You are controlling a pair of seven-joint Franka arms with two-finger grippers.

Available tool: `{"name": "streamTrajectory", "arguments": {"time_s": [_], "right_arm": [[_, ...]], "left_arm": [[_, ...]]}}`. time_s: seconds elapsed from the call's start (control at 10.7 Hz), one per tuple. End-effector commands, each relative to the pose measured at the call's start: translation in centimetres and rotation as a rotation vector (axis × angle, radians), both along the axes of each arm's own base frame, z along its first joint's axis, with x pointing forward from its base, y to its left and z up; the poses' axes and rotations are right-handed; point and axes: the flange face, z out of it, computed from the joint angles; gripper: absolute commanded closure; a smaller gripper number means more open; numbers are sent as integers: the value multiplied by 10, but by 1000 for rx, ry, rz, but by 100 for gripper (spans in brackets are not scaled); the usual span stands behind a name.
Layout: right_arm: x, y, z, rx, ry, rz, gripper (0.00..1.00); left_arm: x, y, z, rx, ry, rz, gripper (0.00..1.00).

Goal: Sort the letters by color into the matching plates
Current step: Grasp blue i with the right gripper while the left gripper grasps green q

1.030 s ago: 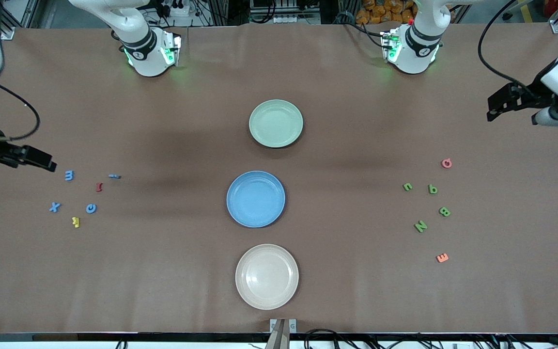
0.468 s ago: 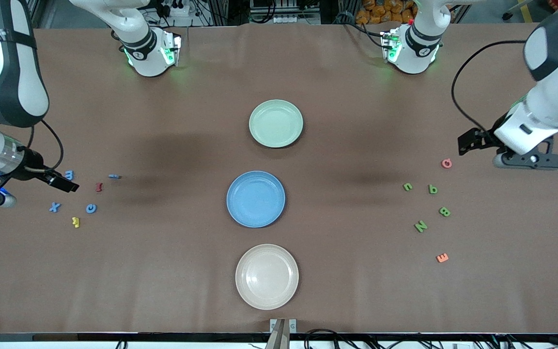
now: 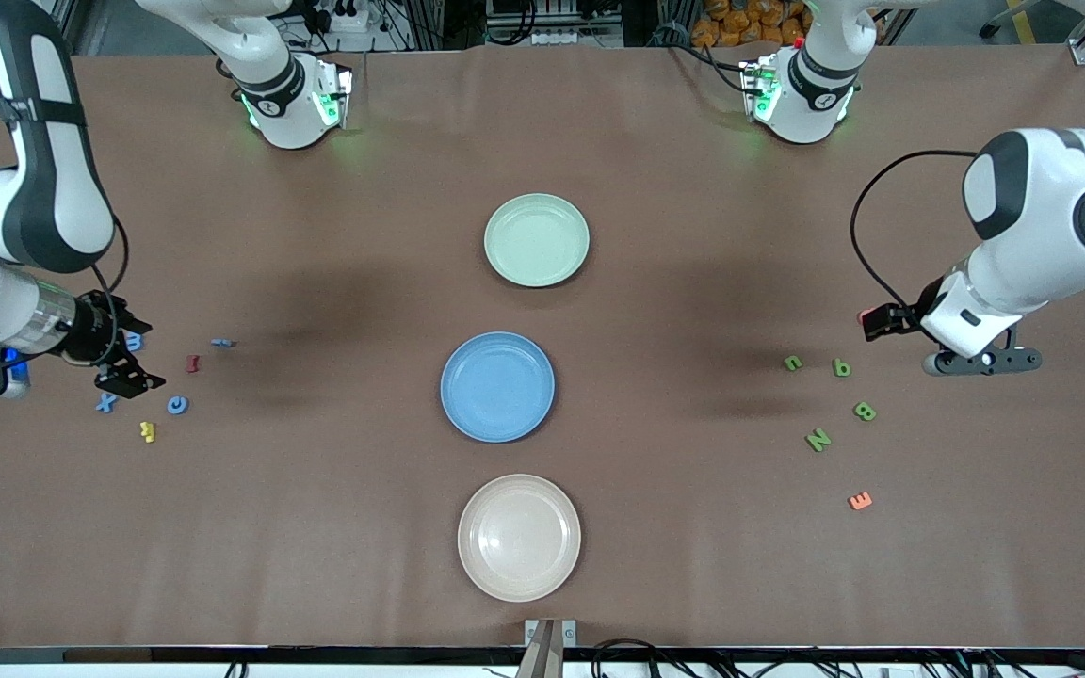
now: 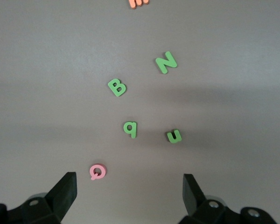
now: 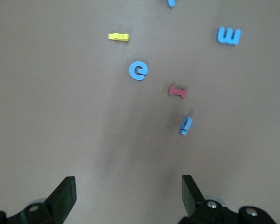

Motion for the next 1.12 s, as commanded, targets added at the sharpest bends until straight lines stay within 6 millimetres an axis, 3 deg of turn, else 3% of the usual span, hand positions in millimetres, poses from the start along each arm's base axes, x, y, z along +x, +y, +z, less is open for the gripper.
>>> {"name": "streamTrajectory", "arguments": {"time_s": [0.0, 0.19, 0.75, 1.03], "right_arm": [[-24, -8, -59, -2, 13, -248, 0], [-41, -9, -92, -19, -5, -302, 0], [-68, -19, -148, -53, -30, -291, 0], [-76, -26, -172, -70, -44, -269, 0]], "left_arm": [[6, -1, -42, 53, -3, 21, 0], [1, -2, -65, 64, -12, 1, 0], [5, -5, -154, 61, -9, -28, 0], [2, 2, -172, 65, 14, -11, 0]]}}
